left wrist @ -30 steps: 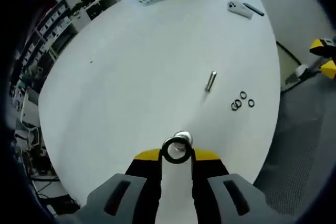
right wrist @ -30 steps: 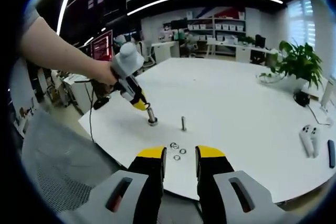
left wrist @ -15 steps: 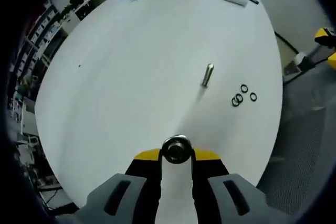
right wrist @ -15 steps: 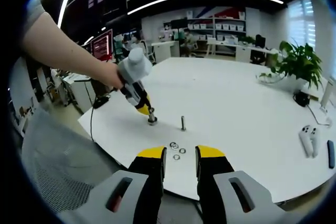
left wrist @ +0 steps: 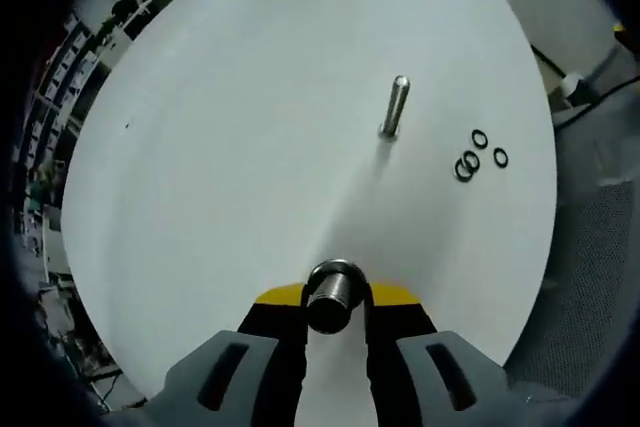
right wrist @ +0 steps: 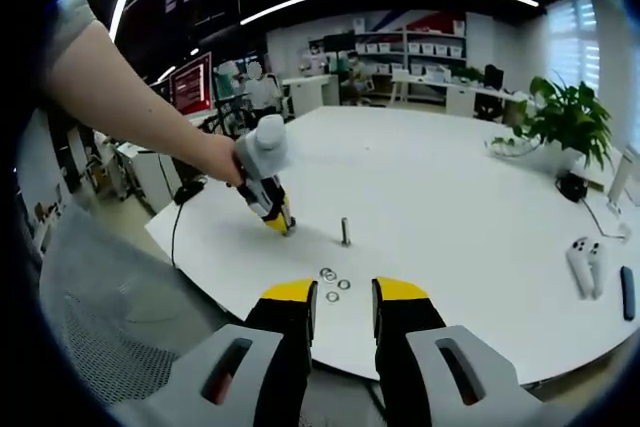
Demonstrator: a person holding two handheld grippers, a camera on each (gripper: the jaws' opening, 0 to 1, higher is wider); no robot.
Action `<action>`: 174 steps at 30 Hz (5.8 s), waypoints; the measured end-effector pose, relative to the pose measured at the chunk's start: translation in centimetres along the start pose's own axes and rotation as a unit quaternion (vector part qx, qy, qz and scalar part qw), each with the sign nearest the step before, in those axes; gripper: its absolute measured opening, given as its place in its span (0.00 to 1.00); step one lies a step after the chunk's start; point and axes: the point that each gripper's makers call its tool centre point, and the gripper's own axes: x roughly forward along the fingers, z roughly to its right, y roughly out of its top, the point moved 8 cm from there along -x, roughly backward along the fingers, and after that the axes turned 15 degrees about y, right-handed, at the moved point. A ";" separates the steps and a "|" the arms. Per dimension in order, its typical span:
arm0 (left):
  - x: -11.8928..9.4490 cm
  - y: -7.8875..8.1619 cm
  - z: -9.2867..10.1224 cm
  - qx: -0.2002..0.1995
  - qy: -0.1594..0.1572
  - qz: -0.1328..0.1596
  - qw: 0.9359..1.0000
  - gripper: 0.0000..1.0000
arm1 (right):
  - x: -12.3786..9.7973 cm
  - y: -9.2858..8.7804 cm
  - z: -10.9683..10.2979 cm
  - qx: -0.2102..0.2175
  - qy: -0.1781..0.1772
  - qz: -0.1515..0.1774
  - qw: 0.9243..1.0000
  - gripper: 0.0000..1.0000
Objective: Place the washer onto the threaded stud by aligning its center hole with the stud, sliding it down to the base, and recovering from edge contact or off-axis alignment until the washer reaches the visible bottom stop.
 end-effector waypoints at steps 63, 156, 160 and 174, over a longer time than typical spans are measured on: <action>-19.4 -18.0 5.9 -0.449 0.102 0.206 0.864 0.31 | 0.4 0.2 -0.9 -0.018 0.043 0.007 0.999 0.25; -19.6 -16.5 7.2 -0.400 0.052 0.291 0.868 0.22 | 0.3 -1.0 0.5 0.066 0.010 -0.024 0.997 0.25; -19.6 -16.5 7.3 -0.399 0.050 0.292 0.868 0.22 | 0.3 -1.1 0.4 0.059 0.015 -0.030 0.998 0.25; -19.5 -16.5 7.5 -0.393 0.049 0.286 0.873 0.22 | 0.4 -1.2 0.0 0.055 0.022 -0.035 0.998 0.24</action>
